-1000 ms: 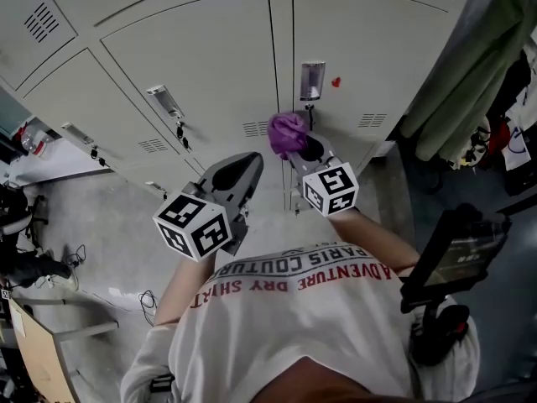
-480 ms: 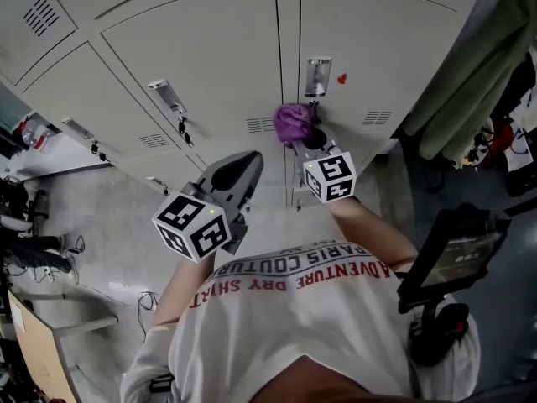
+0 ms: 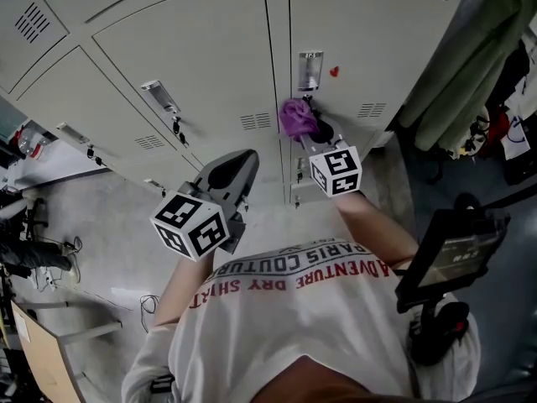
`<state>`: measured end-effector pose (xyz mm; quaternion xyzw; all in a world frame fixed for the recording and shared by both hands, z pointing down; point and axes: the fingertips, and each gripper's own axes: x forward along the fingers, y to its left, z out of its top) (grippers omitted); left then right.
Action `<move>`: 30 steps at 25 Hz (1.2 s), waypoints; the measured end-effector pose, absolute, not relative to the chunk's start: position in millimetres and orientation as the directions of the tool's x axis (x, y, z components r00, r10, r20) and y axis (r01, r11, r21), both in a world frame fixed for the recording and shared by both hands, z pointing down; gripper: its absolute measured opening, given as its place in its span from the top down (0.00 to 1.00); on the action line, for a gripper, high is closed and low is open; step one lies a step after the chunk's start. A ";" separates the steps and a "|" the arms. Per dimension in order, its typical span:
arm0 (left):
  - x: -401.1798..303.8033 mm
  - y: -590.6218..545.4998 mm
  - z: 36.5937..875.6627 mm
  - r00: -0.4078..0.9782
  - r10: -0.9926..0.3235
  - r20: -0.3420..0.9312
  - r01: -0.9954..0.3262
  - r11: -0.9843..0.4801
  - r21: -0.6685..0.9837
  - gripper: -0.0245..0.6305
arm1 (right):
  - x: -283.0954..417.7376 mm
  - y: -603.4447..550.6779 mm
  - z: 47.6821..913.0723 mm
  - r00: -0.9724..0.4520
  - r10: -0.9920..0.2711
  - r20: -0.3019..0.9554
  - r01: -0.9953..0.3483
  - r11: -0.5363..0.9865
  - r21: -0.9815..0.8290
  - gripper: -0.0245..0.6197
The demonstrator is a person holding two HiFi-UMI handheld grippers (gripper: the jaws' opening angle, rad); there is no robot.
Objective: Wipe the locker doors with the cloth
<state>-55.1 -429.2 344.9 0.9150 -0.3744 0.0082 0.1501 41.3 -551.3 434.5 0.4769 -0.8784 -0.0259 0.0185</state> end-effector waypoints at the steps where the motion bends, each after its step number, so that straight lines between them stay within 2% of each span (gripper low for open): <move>1: -55.9 -429.3 346.1 0.719 -0.683 0.129 -0.688 -0.672 0.274 0.96 | 45.9 -551.6 434.2 -0.536 -0.844 0.008 -0.842 0.535 0.066 0.85; 10: -54.5 -425.1 349.6 0.733 -0.668 0.127 -0.672 -0.682 0.288 0.96 | 114.0 -554.5 433.9 -0.412 -0.911 0.003 -0.909 0.412 0.059 0.85; 20: -61.1 -411.6 354.7 0.731 -0.667 0.141 -0.675 -0.678 0.292 0.96 | 234.5 -558.7 429.5 -0.173 -0.985 -0.029 -0.985 0.173 -0.025 0.85; 26: -70.2 -395.4 352.9 0.717 -0.680 0.154 -0.690 -0.662 0.292 0.96 | 288.3 -555.6 433.4 -0.036 -0.999 0.011 -0.999 0.035 -0.037 0.85; 28: -75.1 -386.5 351.1 0.715 -0.681 0.156 -0.694 -0.663 0.281 0.96 | 287.0 -545.6 422.5 -0.040 -0.999 0.006 -0.999 0.040 -0.010 0.85; 30: -80.8 -374.9 349.8 0.715 -0.682 0.152 -0.694 -0.666 0.273 0.96 | 266.2 -525.4 402.6 -0.103 -0.994 -0.023 -0.995 0.103 -0.002 0.85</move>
